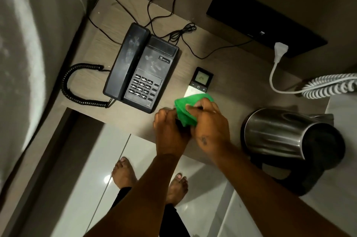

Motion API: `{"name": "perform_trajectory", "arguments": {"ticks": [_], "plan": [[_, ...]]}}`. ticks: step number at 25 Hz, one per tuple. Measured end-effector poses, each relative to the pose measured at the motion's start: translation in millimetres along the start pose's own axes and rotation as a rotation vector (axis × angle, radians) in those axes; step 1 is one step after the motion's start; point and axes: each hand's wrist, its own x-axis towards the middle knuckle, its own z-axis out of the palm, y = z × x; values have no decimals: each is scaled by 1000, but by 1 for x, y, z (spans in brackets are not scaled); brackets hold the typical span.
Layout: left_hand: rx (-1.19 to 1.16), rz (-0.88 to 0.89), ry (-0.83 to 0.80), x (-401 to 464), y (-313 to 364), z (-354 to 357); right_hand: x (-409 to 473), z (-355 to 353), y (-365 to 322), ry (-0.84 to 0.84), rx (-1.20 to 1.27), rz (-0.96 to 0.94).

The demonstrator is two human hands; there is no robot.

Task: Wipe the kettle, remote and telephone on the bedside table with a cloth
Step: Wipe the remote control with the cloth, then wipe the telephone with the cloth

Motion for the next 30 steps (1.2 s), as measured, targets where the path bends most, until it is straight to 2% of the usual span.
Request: {"name": "perform_trajectory", "arguments": {"ticks": [4, 8, 11, 14, 16, 18, 21, 24, 26, 28, 30], "plan": [[5, -23, -2, 1, 0, 0, 53, -25, 9, 104, -97, 80], [1, -28, 0, -2, 0, 1, 116, -49, 12, 81, -105, 241], [-14, -35, 3, -1, 0, 1, 88, -36, 5, 46, -39, 240], [-61, -22, 3, -2, 1, 0, 26, -14, -8, 10, 49, 93], [-45, -6, 13, -2, 1, 0, 5, -5, -15, 12, 145, 140], [-56, -1, 16, -2, 0, 1, 9, -4, -14, 51, 132, 220], [-50, -11, -1, -1, -2, 2, 51, -16, -5, 147, -23, 260], [-21, -13, 13, -2, -2, 4, 81, -30, -8, 87, -96, 344], [-26, -17, 13, -1, -2, 4, 69, -26, -14, 79, -111, 298], [-65, -21, -2, 0, 0, 4, 42, -14, -17, 119, -111, 177], [-106, -39, -3, -3, 3, 2, 24, -7, -17, 125, -15, 185]]}}
